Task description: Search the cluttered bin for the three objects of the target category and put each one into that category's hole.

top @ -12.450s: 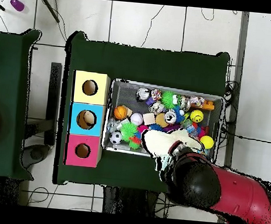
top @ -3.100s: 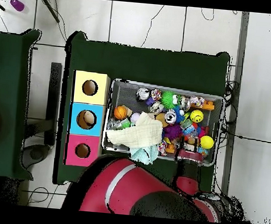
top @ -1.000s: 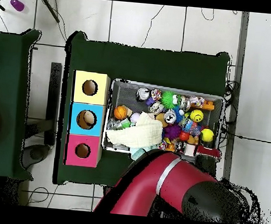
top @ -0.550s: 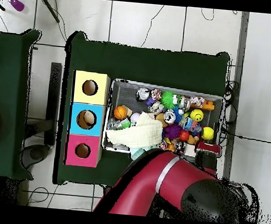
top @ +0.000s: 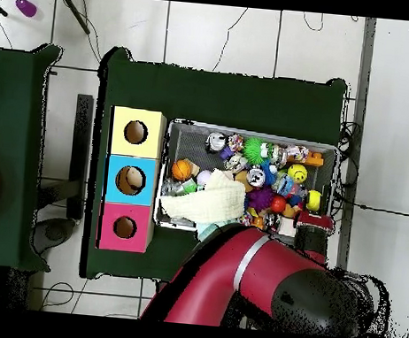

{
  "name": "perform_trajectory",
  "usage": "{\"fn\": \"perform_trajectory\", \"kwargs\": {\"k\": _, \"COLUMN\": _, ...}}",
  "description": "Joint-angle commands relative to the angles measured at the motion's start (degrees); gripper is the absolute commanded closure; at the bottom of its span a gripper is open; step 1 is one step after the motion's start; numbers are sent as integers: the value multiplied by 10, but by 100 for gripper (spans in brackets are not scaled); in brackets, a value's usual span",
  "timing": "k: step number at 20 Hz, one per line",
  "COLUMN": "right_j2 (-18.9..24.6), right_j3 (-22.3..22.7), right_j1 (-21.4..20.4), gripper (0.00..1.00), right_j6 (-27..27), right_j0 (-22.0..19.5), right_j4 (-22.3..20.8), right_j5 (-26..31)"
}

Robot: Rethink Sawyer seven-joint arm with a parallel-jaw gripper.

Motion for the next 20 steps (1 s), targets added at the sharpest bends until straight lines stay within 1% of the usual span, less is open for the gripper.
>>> {"fn": "perform_trajectory", "kwargs": {"k": 1, "right_j2": 88, "right_j3": -64, "right_j1": 41, "gripper": 100, "right_j6": 0, "right_j0": -1, "right_j4": 33, "right_j5": 3}}
{"fn": "perform_trajectory", "kwargs": {"k": 8, "right_j2": 87, "right_j3": -62, "right_j1": 40, "gripper": 100, "right_j6": 3, "right_j0": -2, "right_j4": 36, "right_j5": 5}}
{"fn": "perform_trajectory", "kwargs": {"k": 9, "right_j2": 88, "right_j3": -62, "right_j1": 39, "gripper": 0, "right_j6": 8, "right_j0": -2, "right_j4": 35, "right_j5": 8}}
{"fn": "perform_trajectory", "kwargs": {"k": 14, "right_j2": 83, "right_j3": -60, "right_j1": 43, "gripper": 0, "right_j6": -9, "right_j0": 4, "right_j4": 45, "right_j5": 3}}
{"fn": "perform_trajectory", "kwargs": {"k": 16, "right_j2": 84, "right_j3": -60, "right_j1": 42, "gripper": 0, "right_j6": -1, "right_j0": 3, "right_j4": 42, "right_j5": 3}}
{"fn": "perform_trajectory", "kwargs": {"k": 20, "right_j2": 81, "right_j3": -44, "right_j1": 31, "gripper": 0, "right_j6": 9, "right_j0": 11, "right_j4": 47, "right_j5": 18}}
